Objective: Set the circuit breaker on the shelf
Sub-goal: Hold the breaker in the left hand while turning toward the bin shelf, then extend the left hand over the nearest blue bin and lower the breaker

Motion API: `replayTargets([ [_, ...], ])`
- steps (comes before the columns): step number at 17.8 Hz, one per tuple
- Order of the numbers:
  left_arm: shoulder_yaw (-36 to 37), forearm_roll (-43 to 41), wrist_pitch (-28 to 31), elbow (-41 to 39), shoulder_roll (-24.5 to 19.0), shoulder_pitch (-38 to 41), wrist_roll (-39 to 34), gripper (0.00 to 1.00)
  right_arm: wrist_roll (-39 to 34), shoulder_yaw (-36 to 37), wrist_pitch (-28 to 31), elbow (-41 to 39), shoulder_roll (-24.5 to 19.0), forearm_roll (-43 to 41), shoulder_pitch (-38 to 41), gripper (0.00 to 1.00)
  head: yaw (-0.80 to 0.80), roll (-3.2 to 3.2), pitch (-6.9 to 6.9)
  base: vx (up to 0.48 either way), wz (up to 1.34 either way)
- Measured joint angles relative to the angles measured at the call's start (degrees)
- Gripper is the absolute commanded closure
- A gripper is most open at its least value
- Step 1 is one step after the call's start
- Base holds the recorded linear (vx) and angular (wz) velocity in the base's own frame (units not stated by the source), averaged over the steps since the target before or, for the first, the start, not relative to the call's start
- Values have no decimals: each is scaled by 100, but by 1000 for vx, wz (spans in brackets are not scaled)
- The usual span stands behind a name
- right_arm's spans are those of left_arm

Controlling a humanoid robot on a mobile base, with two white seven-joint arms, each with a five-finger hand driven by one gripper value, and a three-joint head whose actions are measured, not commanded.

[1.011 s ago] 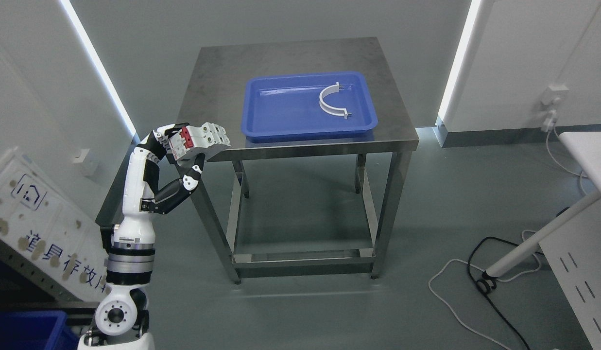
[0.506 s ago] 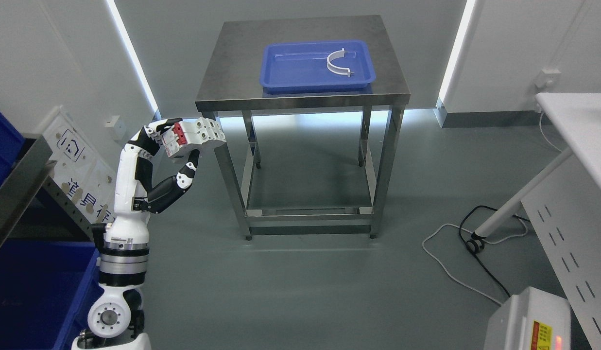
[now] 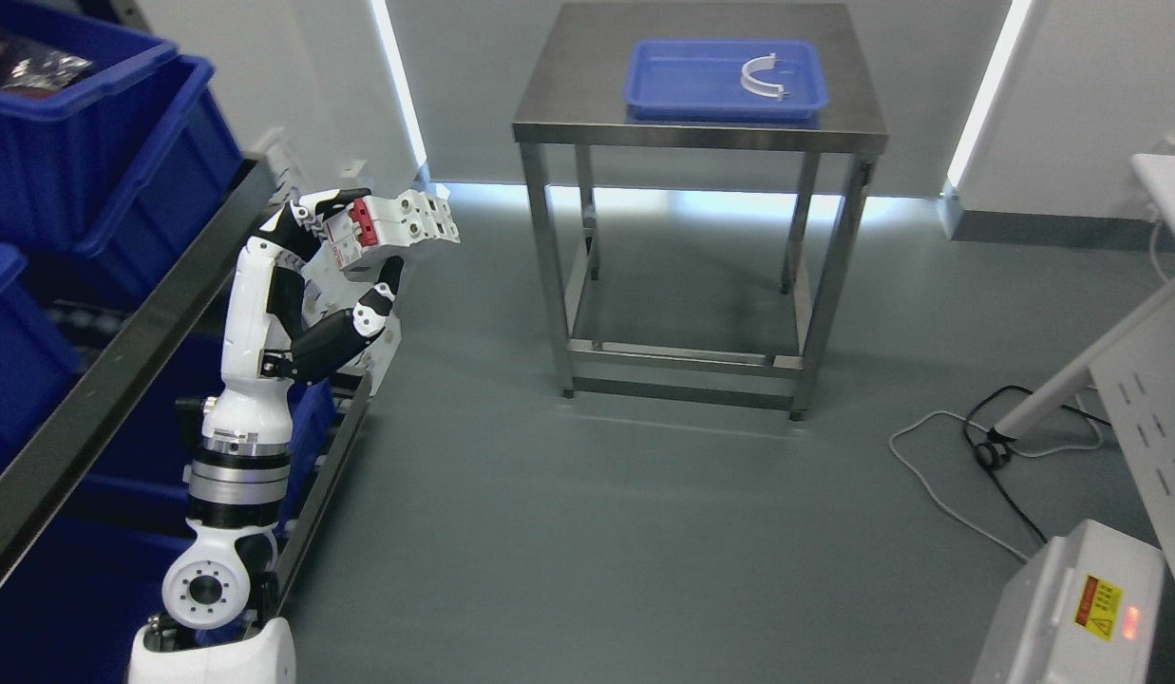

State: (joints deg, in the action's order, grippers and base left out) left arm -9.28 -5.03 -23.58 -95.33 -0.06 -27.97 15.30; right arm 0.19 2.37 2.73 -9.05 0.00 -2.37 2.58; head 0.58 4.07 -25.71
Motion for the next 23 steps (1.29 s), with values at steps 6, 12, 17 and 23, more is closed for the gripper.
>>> replayTargets([
  [6, -128, -14, 509, -64, -64, -229, 26, 87, -1, 0, 2, 0, 0, 0, -3, 0, 0, 0, 0, -255, 954],
  [12, -148, -276, 1377, -26, -236, -775, 328, 87, -1, 0, 2, 0, 0, 0, -3, 0, 0, 0, 0, -83, 1331],
  [17, -106, -878, 1795, 229, -392, -1357, 836, 86, -1, 0, 2, 0, 0, 0, -2, 0, 0, 0, 0, 14, 1079],
  [23, 124, -1475, 1956, 928, -581, -2201, 1457, 86, -3, 0, 2, -1, 0, 0, -2, 0, 0, 0, 1, 85, 474],
])
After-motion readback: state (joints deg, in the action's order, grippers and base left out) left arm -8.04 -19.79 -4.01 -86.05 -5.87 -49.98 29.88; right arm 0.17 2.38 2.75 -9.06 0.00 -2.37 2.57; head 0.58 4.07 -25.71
